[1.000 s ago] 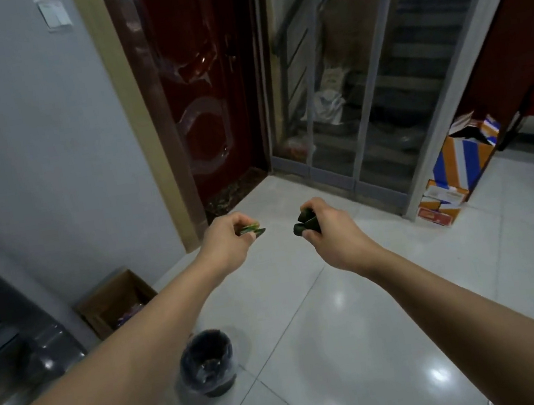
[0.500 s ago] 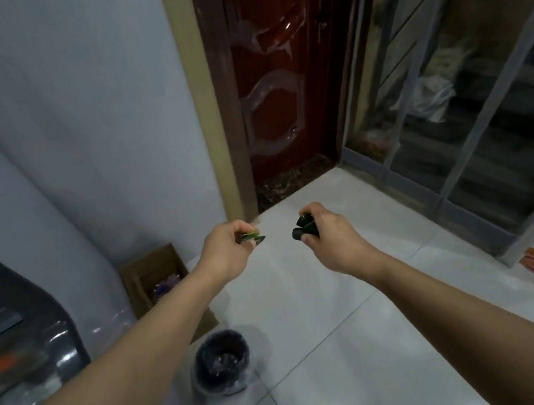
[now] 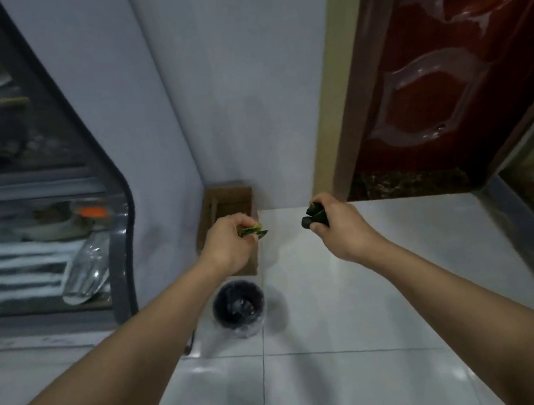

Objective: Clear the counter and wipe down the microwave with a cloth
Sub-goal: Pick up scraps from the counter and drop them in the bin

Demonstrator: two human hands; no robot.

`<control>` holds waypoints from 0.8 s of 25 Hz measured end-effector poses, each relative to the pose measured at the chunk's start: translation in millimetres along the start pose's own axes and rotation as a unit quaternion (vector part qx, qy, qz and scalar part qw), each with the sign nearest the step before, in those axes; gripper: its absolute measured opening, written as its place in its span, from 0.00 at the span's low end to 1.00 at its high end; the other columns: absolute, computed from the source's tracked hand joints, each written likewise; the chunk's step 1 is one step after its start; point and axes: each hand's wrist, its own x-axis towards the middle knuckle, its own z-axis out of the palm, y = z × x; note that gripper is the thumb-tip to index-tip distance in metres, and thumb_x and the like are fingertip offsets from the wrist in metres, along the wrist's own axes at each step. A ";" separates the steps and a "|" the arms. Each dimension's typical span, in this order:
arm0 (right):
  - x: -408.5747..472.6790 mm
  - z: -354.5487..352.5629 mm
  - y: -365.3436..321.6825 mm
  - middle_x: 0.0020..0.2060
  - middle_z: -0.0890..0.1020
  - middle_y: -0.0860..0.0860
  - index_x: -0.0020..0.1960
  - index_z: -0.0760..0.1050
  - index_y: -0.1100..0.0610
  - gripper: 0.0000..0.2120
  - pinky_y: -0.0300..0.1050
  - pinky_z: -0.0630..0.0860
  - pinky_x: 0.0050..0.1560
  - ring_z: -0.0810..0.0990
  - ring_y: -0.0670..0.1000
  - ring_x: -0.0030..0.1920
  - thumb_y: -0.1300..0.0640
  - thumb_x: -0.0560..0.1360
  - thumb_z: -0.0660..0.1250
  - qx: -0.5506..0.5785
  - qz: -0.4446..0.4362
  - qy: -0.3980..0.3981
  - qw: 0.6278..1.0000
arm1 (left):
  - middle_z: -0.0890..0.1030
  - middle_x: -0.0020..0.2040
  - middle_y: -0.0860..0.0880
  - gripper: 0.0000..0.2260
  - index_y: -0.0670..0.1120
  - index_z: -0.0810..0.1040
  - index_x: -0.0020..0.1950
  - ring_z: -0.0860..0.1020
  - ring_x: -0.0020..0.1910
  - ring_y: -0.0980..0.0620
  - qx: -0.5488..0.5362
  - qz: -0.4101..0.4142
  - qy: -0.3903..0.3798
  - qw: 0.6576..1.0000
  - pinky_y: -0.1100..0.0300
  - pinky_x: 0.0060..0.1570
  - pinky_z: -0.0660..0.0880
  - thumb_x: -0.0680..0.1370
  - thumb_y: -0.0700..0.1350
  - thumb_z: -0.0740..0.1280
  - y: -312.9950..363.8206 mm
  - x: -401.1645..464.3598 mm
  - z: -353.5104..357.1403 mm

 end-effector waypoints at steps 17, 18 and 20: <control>131.9 68.7 -43.2 0.58 0.77 0.56 0.66 0.66 0.56 0.18 0.42 0.69 0.52 0.75 0.56 0.59 0.59 0.77 0.64 -0.009 -0.148 -0.168 0.974 | 0.78 0.39 0.51 0.06 0.48 0.78 0.43 0.74 0.37 0.56 -0.023 -0.130 0.177 0.975 0.67 0.35 0.69 0.76 0.37 0.67 -43.0 59.8 -28.7; 141.0 71.8 -44.5 0.58 0.77 0.55 0.66 0.66 0.56 0.18 0.43 0.70 0.52 0.75 0.56 0.58 0.59 0.77 0.64 -0.010 -0.156 -0.176 0.972 | 0.78 0.40 0.50 0.06 0.48 0.79 0.44 0.74 0.37 0.55 -0.018 -0.136 0.189 0.972 0.66 0.35 0.70 0.76 0.37 0.67 -42.9 66.3 -29.8; 160.0 78.1 -44.9 0.57 0.77 0.55 0.65 0.66 0.56 0.18 0.45 0.72 0.52 0.75 0.56 0.58 0.59 0.77 0.64 -0.014 -0.177 -0.195 0.965 | 0.80 0.43 0.47 0.05 0.44 0.80 0.47 0.76 0.42 0.51 -0.008 -0.151 0.206 0.967 0.61 0.42 0.73 0.75 0.36 0.67 -41.7 78.9 -28.8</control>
